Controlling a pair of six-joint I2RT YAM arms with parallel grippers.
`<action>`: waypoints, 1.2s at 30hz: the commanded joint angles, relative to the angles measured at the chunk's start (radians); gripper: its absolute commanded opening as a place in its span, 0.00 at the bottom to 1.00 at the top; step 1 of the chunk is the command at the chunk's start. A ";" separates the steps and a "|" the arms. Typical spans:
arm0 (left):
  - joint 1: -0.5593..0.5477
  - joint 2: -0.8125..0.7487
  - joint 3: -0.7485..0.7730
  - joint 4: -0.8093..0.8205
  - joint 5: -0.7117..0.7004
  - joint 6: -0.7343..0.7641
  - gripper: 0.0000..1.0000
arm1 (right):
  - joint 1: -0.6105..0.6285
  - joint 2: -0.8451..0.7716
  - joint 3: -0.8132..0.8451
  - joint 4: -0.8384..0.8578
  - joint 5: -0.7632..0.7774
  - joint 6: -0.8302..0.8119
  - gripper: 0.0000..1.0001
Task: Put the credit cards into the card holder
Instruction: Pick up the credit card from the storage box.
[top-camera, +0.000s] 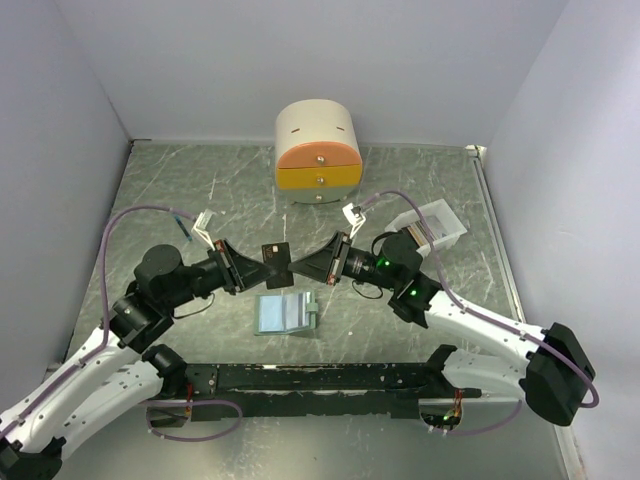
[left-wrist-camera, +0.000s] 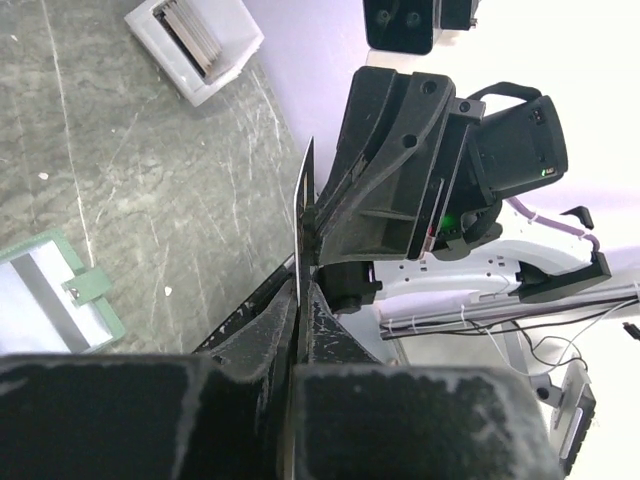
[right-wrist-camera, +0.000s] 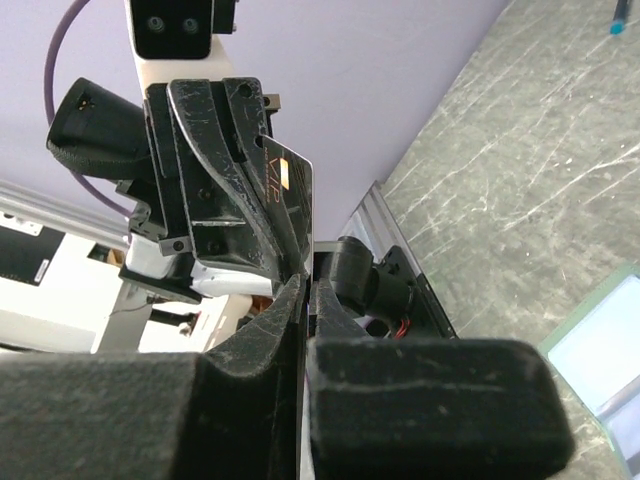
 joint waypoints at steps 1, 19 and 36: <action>0.004 -0.015 0.007 -0.024 -0.059 0.007 0.07 | 0.007 -0.019 -0.007 -0.048 0.025 -0.040 0.00; 0.004 0.046 -0.004 -0.314 -0.126 0.139 0.07 | 0.048 0.087 0.038 -0.492 0.215 -0.161 0.36; 0.004 0.150 -0.207 -0.185 -0.071 0.135 0.07 | 0.161 0.460 0.181 -0.630 0.384 -0.281 0.27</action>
